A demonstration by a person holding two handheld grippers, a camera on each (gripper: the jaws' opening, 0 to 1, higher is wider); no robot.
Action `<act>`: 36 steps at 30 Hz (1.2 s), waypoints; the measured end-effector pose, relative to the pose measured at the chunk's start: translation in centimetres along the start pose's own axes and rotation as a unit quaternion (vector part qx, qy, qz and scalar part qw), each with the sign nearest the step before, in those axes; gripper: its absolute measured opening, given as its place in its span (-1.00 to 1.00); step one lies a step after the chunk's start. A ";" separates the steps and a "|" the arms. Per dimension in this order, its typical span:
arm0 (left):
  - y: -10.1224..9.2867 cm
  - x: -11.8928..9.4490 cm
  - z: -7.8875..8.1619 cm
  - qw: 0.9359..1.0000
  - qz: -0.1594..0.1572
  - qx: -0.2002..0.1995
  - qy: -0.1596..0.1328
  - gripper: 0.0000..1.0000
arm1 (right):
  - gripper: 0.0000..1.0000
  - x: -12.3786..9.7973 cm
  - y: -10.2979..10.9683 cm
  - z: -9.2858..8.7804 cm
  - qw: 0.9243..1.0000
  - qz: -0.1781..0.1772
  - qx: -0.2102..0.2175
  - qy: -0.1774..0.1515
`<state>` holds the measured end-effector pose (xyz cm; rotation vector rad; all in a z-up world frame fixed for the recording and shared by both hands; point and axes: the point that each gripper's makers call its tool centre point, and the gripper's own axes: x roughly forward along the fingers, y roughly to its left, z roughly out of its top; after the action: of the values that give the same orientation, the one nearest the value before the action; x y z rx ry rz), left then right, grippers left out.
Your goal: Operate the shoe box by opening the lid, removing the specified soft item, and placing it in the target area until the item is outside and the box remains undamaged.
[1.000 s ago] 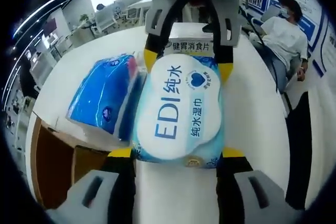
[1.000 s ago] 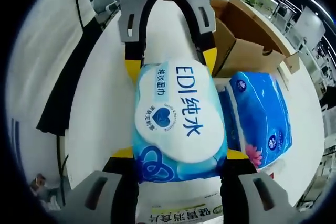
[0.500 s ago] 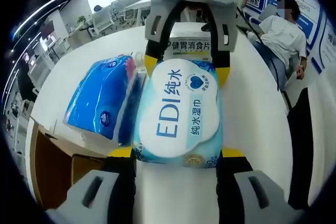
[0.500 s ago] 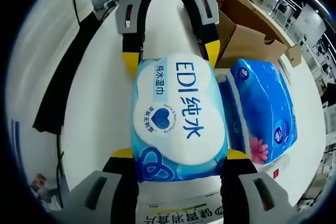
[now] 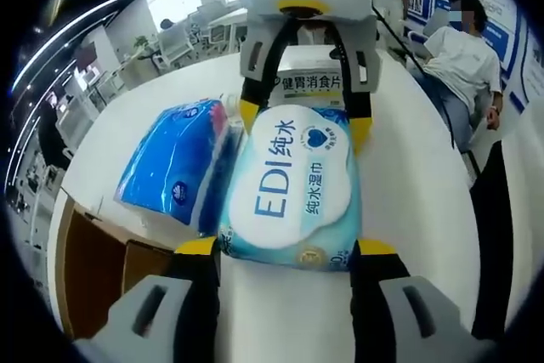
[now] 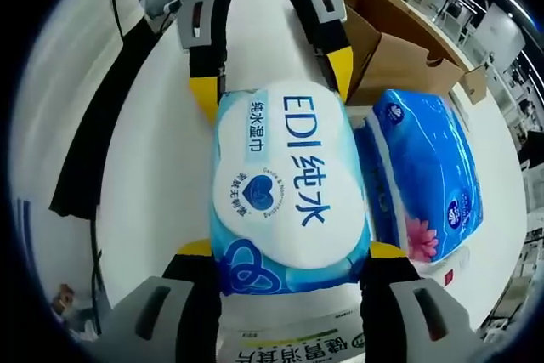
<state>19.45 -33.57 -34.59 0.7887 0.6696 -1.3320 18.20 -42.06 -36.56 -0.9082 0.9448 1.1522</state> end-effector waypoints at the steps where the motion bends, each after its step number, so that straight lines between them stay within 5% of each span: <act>1: 0.0 -0.1 0.0 1.000 0.002 -0.001 0.000 0.22 | 0.31 0.0 0.0 0.0 1.000 -0.002 0.000 0.003; 22: -1.2 -2.0 -0.5 1.000 0.014 -0.024 -0.006 0.05 | 0.22 -1.8 -0.1 1.8 0.998 -0.059 -0.022 0.021; 29: -2.0 -4.1 -1.1 1.000 0.014 -0.015 -0.012 0.22 | 0.25 -1.1 0.4 3.0 0.997 -0.062 -0.037 0.020; 32: -1.9 -5.6 -1.6 0.999 0.014 -0.045 -0.027 0.42 | 0.30 -0.9 0.3 2.9 0.997 -0.060 -0.039 0.027; 36: -0.6 -8.5 -3.3 0.995 0.041 -0.077 -0.046 0.54 | 0.27 -0.9 0.2 3.3 0.998 -0.056 0.013 0.015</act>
<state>17.81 -26.04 -29.70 0.6210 0.6517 -1.2199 18.32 -39.27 -34.64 -0.9484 0.9192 1.0320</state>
